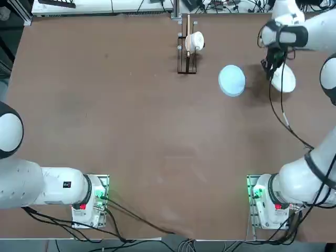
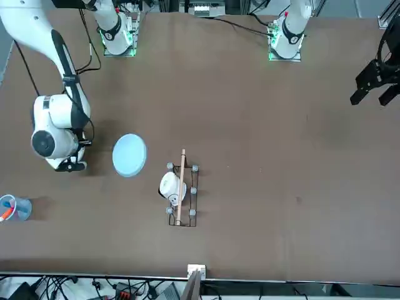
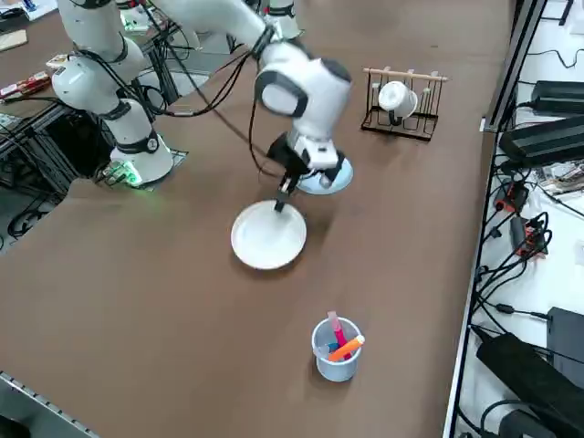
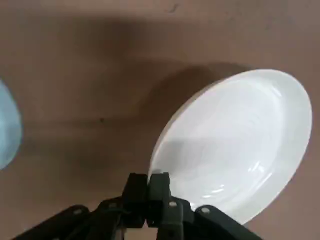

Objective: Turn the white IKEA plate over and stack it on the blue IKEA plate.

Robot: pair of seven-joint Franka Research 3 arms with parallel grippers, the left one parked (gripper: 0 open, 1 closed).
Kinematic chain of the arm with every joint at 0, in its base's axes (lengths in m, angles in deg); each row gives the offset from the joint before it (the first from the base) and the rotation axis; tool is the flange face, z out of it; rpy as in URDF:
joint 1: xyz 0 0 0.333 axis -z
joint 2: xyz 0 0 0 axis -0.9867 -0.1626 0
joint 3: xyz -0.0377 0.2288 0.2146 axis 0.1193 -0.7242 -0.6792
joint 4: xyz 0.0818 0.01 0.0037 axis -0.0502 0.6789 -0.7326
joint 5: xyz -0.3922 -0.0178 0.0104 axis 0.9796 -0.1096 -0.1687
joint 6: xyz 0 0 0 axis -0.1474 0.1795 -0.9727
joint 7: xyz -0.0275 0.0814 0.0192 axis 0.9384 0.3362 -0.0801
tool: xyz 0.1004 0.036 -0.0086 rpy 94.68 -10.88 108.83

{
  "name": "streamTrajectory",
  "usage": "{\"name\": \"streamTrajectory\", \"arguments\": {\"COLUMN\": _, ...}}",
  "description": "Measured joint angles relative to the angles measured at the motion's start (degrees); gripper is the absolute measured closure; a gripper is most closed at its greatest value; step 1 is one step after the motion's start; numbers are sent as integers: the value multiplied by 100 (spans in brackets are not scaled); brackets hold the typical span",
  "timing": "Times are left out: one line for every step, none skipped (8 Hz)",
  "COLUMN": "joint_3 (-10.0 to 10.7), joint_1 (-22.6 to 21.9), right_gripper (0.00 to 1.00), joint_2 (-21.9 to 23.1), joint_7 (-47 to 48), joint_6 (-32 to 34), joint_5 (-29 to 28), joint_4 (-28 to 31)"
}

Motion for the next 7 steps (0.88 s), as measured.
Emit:
{"name": "streamTrajectory", "arguments": {"joint_3": -127, "joint_1": -66, "right_gripper": 98, "joint_2": 88, "joint_7": 0, "joint_6": 663, "joint_5": -349, "joint_4": -491}}
{"name": "streamTrajectory", "arguments": {"joint_3": -197, "joint_1": -108, "right_gripper": 98, "joint_2": 220, "joint_7": -63, "joint_6": 1172, "joint_5": -894, "joint_4": -863}}
{"name": "streamTrajectory", "arguments": {"joint_3": -214, "joint_1": -121, "right_gripper": 98, "joint_2": 357, "joint_7": -165, "joint_6": 1577, "joint_5": -1527, "joint_4": -1108}}
{"name": "streamTrajectory", "arguments": {"joint_3": -208, "joint_1": -110, "right_gripper": 98, "joint_2": 455, "joint_7": -259, "joint_6": 1921, "joint_5": -2232, "joint_4": -1248}}
{"name": "streamTrajectory", "arguments": {"joint_3": -199, "joint_1": -83, "right_gripper": 98, "joint_2": 491, "joint_7": -443, "joint_6": 2125, "joint_5": -2954, "joint_4": -1297}}
{"name": "streamTrajectory", "arguments": {"joint_3": -183, "joint_1": -29, "right_gripper": 98, "joint_2": 480, "joint_7": -871, "joint_6": 2259, "joint_5": -3650, "joint_4": -1301}}
{"name": "streamTrajectory", "arguments": {"joint_3": -160, "joint_1": 65, "right_gripper": 98, "joint_2": 436, "joint_7": -1425, "joint_6": 2376, "joint_5": -4347, "joint_4": -1266}}
